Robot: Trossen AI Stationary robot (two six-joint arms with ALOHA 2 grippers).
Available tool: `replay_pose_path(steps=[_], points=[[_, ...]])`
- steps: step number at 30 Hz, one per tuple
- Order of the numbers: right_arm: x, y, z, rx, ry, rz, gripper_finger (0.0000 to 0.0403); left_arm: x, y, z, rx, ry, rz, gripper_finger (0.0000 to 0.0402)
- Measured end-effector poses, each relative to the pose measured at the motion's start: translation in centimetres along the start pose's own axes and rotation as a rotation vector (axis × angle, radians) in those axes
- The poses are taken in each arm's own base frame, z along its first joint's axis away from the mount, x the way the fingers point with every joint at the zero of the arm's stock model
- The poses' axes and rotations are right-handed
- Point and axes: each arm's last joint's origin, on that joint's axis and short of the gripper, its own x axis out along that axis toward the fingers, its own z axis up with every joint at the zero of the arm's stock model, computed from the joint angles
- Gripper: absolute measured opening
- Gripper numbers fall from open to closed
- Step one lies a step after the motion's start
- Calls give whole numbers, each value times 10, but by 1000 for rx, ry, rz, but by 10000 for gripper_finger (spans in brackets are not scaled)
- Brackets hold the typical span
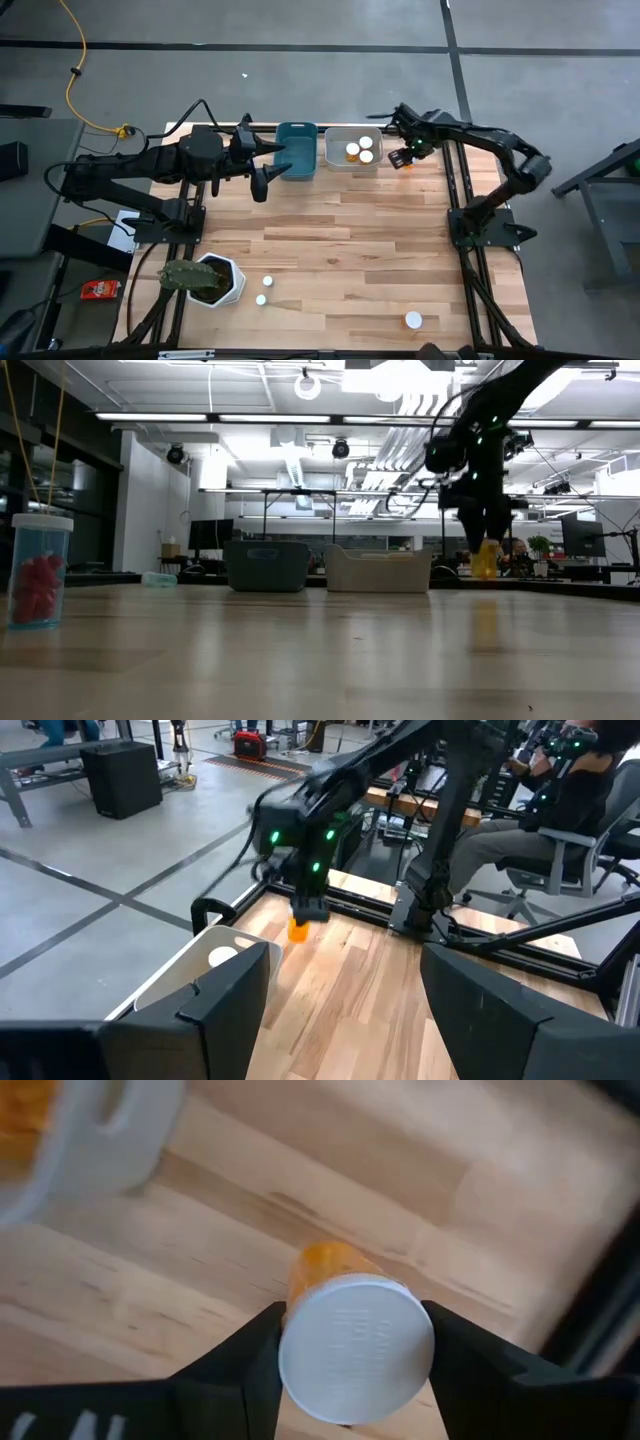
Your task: Pick and place medicine bottles into bin by pill shape (circle, oval)
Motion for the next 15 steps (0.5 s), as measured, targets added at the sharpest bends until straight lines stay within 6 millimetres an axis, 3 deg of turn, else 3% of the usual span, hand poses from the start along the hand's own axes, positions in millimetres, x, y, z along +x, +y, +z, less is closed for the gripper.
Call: replay_pose_path(steps=[6, 15], points=[[-65, -7, -23, -23, -264, 99, 185, 0, 0, 0, 0, 0, -1, 248], [-159, 18, -84, -144, -716, 588, 185, 0, 0, 0, -1, 0, -2, 248]])
